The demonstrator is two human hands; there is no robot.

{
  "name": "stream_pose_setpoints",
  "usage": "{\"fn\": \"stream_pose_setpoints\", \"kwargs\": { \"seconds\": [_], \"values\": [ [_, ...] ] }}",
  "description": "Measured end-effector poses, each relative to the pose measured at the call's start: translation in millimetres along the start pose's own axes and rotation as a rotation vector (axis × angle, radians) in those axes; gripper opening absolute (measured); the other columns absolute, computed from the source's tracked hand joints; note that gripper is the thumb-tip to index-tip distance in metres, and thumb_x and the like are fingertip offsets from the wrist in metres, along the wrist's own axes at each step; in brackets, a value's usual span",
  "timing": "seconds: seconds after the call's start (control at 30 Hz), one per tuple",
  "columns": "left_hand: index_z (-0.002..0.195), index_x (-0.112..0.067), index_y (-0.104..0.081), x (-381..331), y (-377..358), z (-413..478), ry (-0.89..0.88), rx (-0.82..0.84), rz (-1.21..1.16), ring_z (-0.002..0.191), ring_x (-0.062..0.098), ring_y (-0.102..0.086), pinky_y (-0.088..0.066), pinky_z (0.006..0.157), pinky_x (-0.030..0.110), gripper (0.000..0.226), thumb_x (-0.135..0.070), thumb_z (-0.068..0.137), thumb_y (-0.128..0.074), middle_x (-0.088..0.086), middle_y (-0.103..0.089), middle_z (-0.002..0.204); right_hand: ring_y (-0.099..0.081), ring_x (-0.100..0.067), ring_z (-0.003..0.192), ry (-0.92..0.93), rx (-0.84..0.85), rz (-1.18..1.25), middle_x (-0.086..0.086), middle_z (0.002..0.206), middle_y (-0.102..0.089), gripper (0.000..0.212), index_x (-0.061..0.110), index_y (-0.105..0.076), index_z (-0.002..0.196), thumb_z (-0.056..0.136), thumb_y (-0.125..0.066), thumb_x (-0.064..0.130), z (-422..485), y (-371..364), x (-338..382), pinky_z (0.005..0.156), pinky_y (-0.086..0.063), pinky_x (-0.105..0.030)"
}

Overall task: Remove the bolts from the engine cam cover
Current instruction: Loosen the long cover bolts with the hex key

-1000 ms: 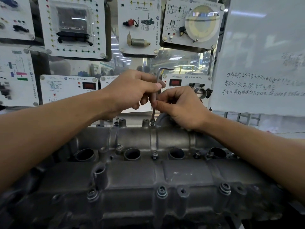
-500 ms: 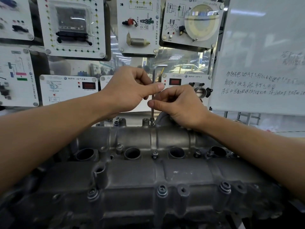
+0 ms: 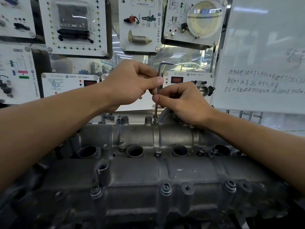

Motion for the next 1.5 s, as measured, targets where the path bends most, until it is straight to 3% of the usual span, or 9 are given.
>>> {"fn": "stream_pose_setpoints", "kwargs": {
  "seconds": [0.2,0.37,0.47,0.57,0.87,0.97,1.1,1.2,1.5],
  "values": [
    [0.074,-0.011,-0.061,4,8,1,0.010,-0.099,0.020,0.041,0.006,-0.043,-0.036,0.042,0.017,0.027,-0.029,0.080,-0.080,-0.009,-0.054,0.046,-0.056,-0.014,0.063,0.008,-0.047,0.013,-0.023,0.077,-0.071,0.011,0.016,-0.074,0.072,0.082,-0.079,0.015,1,1,1,0.060,-0.046,-0.024],
    [0.089,-0.015,-0.064,14,-2,2,0.118,-0.012,-0.033,0.045,0.005,-0.042,-0.033,0.039,0.017,0.018,-0.028,0.085,-0.075,-0.007,-0.054,0.052,-0.049,-0.014,0.065,0.010,-0.018,-0.009,-0.025,0.072,-0.065,0.018,0.008,-0.070,0.071,0.089,-0.072,0.010,3,1,-2,0.064,-0.042,-0.027],
    [0.102,-0.011,-0.070,13,-11,0,0.140,0.112,-0.036,0.051,0.006,-0.045,-0.033,0.041,0.017,0.012,-0.011,0.093,-0.062,-0.003,-0.060,0.061,-0.041,-0.009,0.061,0.019,0.036,-0.010,-0.031,0.066,-0.053,0.035,-0.017,-0.066,0.085,0.094,-0.067,0.016,2,-3,-2,0.060,-0.035,-0.020],
    [0.087,-0.012,-0.073,5,-11,-2,0.075,0.133,0.008,0.054,0.005,-0.046,-0.034,0.043,0.018,0.017,-0.009,0.096,-0.059,0.012,-0.070,0.078,-0.041,0.002,0.056,0.046,0.049,0.009,-0.023,0.062,-0.046,0.044,-0.021,-0.064,0.087,0.096,-0.064,0.022,1,-4,1,0.058,-0.033,-0.009],
    [0.079,-0.011,-0.058,11,-2,-1,0.084,-0.040,-0.018,0.042,0.008,-0.045,-0.035,0.038,0.017,0.026,-0.026,0.081,-0.079,0.000,-0.062,0.053,-0.051,-0.023,0.070,0.051,-0.010,0.014,-0.038,0.084,-0.065,0.016,-0.003,-0.073,0.082,0.083,-0.077,0.012,1,-2,3,0.068,-0.044,-0.036],
    [0.085,-0.014,-0.059,19,-8,-3,0.211,-0.019,-0.205,0.055,0.010,-0.048,-0.041,0.049,0.021,0.020,-0.030,0.086,-0.072,0.000,-0.058,0.063,-0.052,-0.018,0.067,0.055,-0.014,-0.043,-0.033,0.081,-0.066,0.019,-0.005,-0.072,0.082,0.088,-0.073,0.013,2,-2,4,0.062,-0.046,-0.037],
    [0.101,-0.008,-0.060,25,-14,-5,0.371,0.022,-0.696,0.083,0.022,-0.057,-0.052,0.087,0.031,0.025,-0.029,0.088,-0.055,0.010,-0.063,0.090,-0.046,0.000,0.051,0.040,0.018,-0.077,0.006,0.054,-0.057,0.023,0.012,-0.067,0.065,0.088,-0.073,0.014,2,-7,1,0.053,-0.040,-0.013],
    [0.107,-0.006,-0.059,18,-19,-7,0.349,0.079,-0.789,0.095,0.025,-0.055,-0.046,0.102,0.034,0.034,-0.029,0.086,-0.046,0.013,-0.062,0.101,-0.038,-0.005,0.047,0.062,0.046,-0.103,0.003,0.049,-0.049,0.038,0.003,-0.059,0.057,0.087,-0.075,0.020,0,-14,4,0.050,-0.035,-0.017],
    [0.114,-0.008,-0.054,16,-43,-12,0.356,0.219,-0.829,0.104,0.026,-0.046,-0.037,0.089,0.038,0.043,-0.031,0.085,-0.031,0.013,-0.055,0.112,-0.047,-0.010,0.049,0.049,0.008,-0.159,-0.006,0.052,-0.057,0.045,0.001,-0.061,0.057,0.079,-0.081,0.036,-1,-14,4,0.053,-0.041,-0.031]
  ]
}}
Point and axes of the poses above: each hand's wrist, its own z-axis towards the middle knuckle, its own y-axis out of the back of the hand, x = y × z, the point moved 10 cm from there along z, towards the middle knuckle
